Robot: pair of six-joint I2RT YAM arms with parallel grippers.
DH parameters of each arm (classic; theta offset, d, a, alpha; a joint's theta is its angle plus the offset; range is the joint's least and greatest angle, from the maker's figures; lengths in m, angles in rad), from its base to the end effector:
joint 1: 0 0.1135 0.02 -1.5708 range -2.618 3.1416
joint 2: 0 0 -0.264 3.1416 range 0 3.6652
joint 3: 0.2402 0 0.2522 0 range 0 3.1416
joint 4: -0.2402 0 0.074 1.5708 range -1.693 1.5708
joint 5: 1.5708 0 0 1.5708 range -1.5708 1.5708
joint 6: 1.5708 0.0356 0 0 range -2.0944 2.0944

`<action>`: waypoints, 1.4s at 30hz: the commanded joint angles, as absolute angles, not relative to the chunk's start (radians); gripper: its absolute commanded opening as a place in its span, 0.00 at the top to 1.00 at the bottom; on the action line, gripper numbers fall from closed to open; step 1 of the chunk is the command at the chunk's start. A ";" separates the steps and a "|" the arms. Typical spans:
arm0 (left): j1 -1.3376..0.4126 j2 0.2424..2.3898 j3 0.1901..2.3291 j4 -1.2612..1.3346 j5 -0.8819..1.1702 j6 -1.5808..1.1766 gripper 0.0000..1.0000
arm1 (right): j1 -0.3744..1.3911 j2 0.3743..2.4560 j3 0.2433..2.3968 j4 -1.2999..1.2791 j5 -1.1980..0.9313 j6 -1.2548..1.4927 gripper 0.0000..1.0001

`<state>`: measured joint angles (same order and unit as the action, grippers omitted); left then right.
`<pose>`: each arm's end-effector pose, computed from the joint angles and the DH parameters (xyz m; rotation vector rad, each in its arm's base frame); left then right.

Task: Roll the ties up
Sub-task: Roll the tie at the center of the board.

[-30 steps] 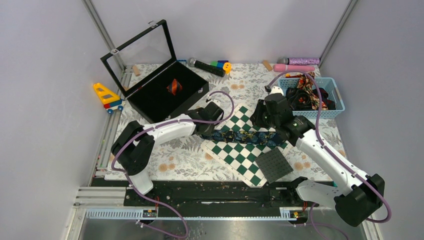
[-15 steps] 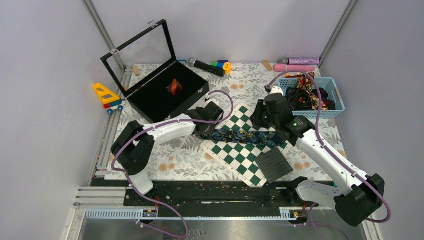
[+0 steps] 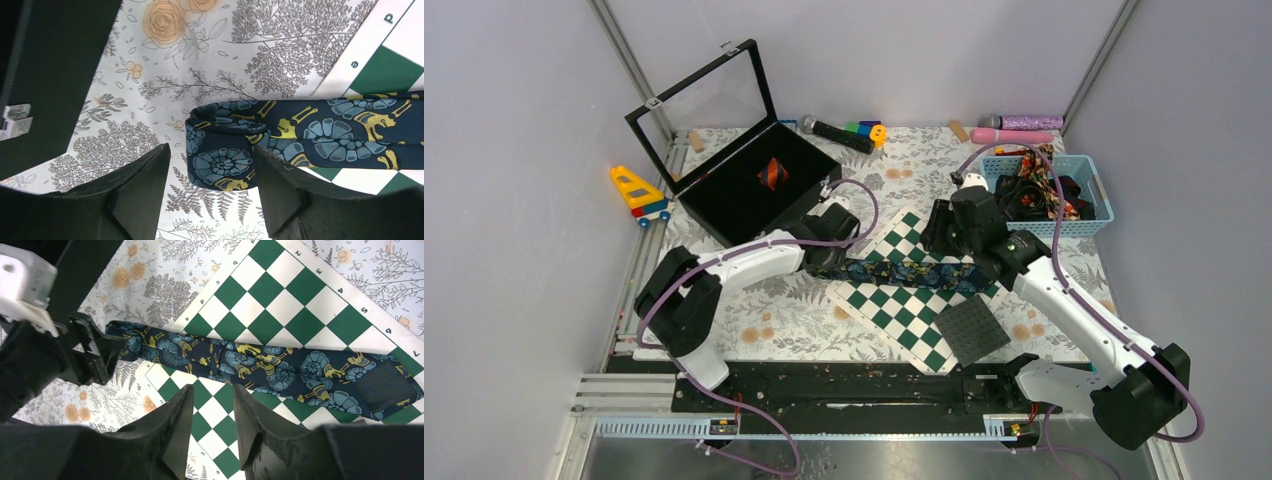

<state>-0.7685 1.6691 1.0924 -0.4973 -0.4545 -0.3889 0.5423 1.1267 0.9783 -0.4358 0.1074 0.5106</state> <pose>0.2513 -0.2212 0.1998 0.3253 2.4651 0.1362 0.2152 0.1252 0.3147 0.0286 2.1926 0.4902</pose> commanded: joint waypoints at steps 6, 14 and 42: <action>-0.751 1.502 1.074 -0.413 -0.390 -0.425 0.35 | 0.537 1.150 0.986 -0.318 0.031 0.443 0.34; -0.620 1.178 0.991 -0.385 -0.330 -0.509 0.30 | 0.582 1.442 1.170 -0.264 -0.218 0.176 0.11; -0.313 0.862 0.838 -0.448 -0.173 -0.523 0.27 | 0.892 2.192 1.767 -0.509 -0.296 -0.293 0.00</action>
<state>-0.3248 0.8780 0.8413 -0.4774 -0.1967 -0.5213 0.8684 2.1674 1.7321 -0.4816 -0.3424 -0.2592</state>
